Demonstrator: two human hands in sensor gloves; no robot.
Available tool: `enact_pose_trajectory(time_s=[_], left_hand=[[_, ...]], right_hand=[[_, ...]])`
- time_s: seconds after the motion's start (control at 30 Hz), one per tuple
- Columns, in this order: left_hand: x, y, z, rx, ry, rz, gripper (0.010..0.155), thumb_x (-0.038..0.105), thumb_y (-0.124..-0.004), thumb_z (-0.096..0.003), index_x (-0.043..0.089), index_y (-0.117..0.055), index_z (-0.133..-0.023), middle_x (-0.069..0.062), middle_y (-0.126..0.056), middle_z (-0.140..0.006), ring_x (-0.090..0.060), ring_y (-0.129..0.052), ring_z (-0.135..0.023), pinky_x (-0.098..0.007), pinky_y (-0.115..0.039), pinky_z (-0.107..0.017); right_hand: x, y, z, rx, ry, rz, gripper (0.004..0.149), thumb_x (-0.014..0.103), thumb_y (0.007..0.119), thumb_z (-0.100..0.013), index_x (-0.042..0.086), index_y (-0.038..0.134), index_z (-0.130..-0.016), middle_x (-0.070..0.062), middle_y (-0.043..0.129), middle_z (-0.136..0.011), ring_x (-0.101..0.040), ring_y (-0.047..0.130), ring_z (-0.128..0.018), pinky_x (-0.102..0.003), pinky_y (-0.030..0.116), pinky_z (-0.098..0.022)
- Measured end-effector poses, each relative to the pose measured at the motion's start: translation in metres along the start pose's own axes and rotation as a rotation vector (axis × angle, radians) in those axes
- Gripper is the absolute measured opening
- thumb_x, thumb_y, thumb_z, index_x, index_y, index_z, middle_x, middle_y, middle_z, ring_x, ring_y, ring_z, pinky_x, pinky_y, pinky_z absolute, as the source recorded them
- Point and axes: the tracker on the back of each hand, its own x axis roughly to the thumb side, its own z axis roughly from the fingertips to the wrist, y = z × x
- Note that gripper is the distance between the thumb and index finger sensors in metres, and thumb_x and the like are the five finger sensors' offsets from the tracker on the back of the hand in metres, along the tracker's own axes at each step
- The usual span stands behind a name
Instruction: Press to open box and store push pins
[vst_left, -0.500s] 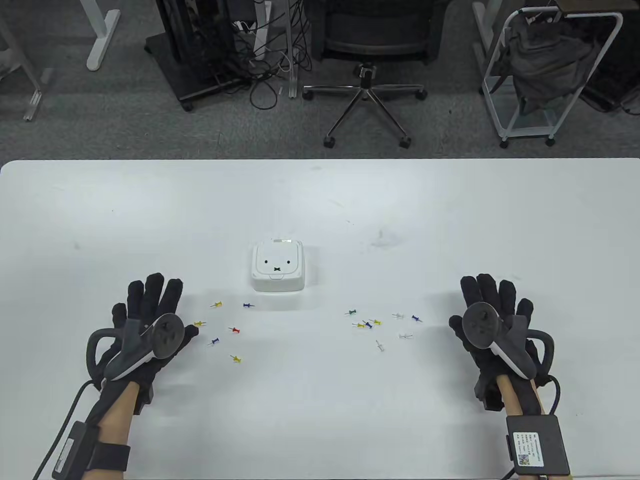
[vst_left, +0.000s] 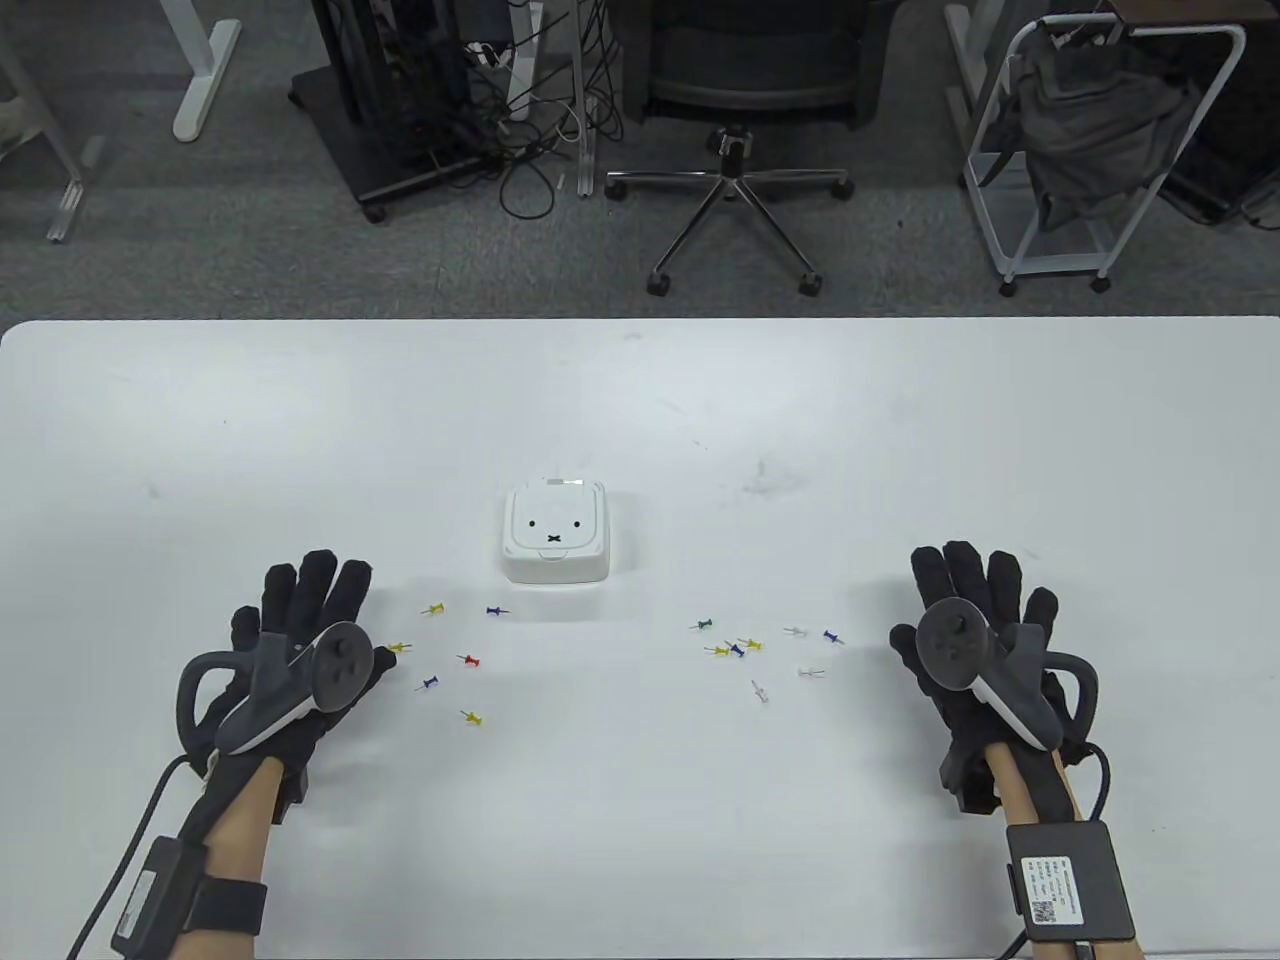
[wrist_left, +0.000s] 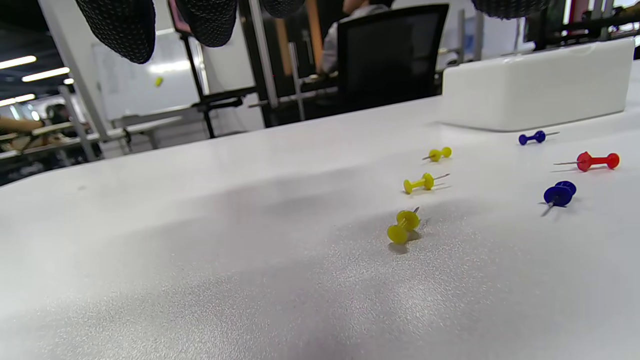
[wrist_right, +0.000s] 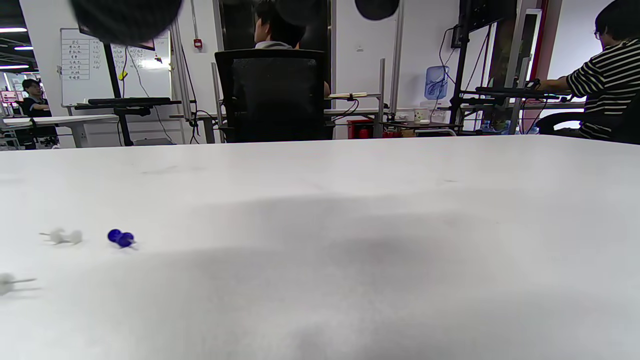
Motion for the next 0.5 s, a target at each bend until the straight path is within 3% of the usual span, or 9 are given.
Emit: enact_pose_trajectory(time_s=[0.27, 0.5], left_hand=[[0.006, 0.005, -0.008, -0.001, -0.040, 0.049, 0.083, 0.065, -0.053, -0.0502, 0.028, -0.023, -0.118, -0.007, -0.032, -0.128, -0.038, -0.055, -0.118, -0.063, -0.059, -0.081], [0.023, 0.029, -0.034, 0.042, -0.087, 0.014, 0.087, 0.067, -0.056, -0.0486, 0.025, -0.025, -0.118, -0.006, -0.035, -0.128, -0.037, -0.057, -0.117, -0.062, -0.061, -0.080]], right_hand=[[0.001, 0.001, 0.001, 0.003, -0.018, -0.008, 0.071, 0.054, 0.060, -0.045, 0.036, 0.024, -0.104, -0.001, 0.025, -0.123, -0.041, 0.026, -0.113, -0.071, 0.027, -0.076], [0.000, 0.006, -0.003, 0.028, 0.004, 0.016, 0.070, 0.053, 0.061, -0.045, 0.038, 0.025, -0.104, 0.000, 0.026, -0.123, -0.040, 0.026, -0.113, -0.070, 0.026, -0.076]])
